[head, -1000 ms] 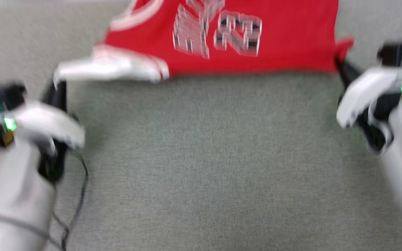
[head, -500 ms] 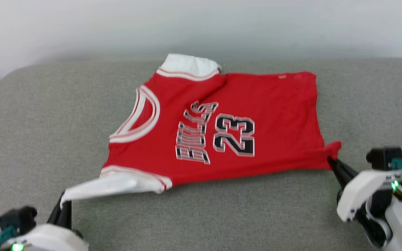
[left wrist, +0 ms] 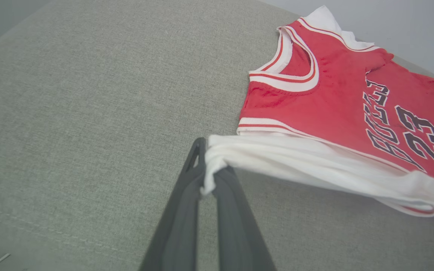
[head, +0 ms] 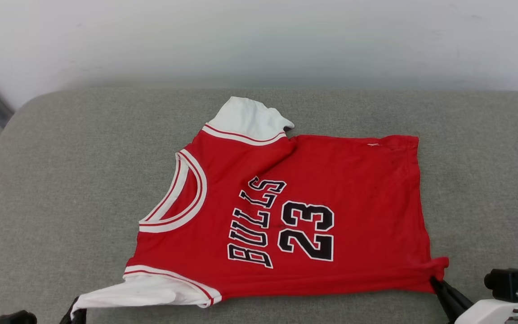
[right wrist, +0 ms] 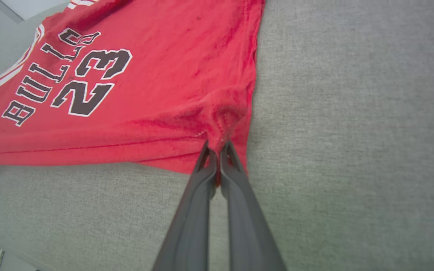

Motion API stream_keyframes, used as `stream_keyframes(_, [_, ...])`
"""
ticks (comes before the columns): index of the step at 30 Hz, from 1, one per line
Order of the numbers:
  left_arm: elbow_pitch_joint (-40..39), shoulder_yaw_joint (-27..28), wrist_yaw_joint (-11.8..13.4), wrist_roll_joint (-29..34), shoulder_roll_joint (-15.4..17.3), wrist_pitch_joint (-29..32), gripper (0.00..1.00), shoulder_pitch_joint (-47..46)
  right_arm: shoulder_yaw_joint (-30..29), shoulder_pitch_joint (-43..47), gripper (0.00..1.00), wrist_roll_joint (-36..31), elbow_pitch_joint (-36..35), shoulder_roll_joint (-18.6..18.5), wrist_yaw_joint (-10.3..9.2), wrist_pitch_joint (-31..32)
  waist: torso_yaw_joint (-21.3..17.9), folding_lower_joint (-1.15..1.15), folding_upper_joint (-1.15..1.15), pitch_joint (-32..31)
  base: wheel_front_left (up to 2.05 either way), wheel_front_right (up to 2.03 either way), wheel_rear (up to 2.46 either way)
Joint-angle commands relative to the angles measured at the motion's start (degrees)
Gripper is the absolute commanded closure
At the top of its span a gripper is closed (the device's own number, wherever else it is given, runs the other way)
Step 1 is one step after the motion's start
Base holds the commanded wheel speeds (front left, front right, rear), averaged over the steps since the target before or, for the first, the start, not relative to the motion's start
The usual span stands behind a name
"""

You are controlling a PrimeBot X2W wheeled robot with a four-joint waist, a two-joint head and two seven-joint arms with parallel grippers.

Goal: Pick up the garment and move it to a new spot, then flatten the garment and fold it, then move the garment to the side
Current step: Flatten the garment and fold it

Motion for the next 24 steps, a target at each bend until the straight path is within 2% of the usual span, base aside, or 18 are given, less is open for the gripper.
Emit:
stream_keyframes(1, [-1.54, 0.37, 0.44, 0.19, 0.69, 0.14, 1.00, -0.52, -1.55, 0.98, 1.00, -1.11, -2.52, 0.78, -0.13, 1.48, -0.17, 0.02, 0.00, 0.58, 0.00, 0.00, 0.00])
stream_keyframes(6, [-3.30, -1.90, -1.23, 1.12, 0.71, 1.55, 1.00, -6.99, -3.26, -0.87, 1.00, -3.73, -7.83, 3.59, -0.11, 6.11, -0.41, 0.02, 0.00, 2.82, 0.00, 0.00, 0.00])
stream_keyframes(12, [1.42, -5.52, -4.17, 2.23, -1.67, 1.52, 1.00, -18.53, -3.97, -5.58, 1.00, -6.04, -9.30, 4.82, -0.10, 9.57, -0.16, 0.02, 0.00, 6.94, 0.00, 0.00, 0.00])
stream_keyframes(17, [7.80, -6.35, -6.29, 2.35, -3.59, 0.15, 1.00, -26.35, -2.80, -10.03, 1.00, -6.36, -6.91, 4.74, -0.10, 10.15, -0.98, 0.02, 0.00, 10.22, 0.00, 0.00, 0.00])
stream_keyframes(24, [17.40, -6.86, -9.96, 1.80, -4.96, -2.18, 1.00, -34.44, -0.91, -14.88, 1.00, -6.19, -2.00, 4.23, -0.09, 7.72, -1.93, 0.02, 0.00, 13.70, 0.00, 0.00, 0.00])
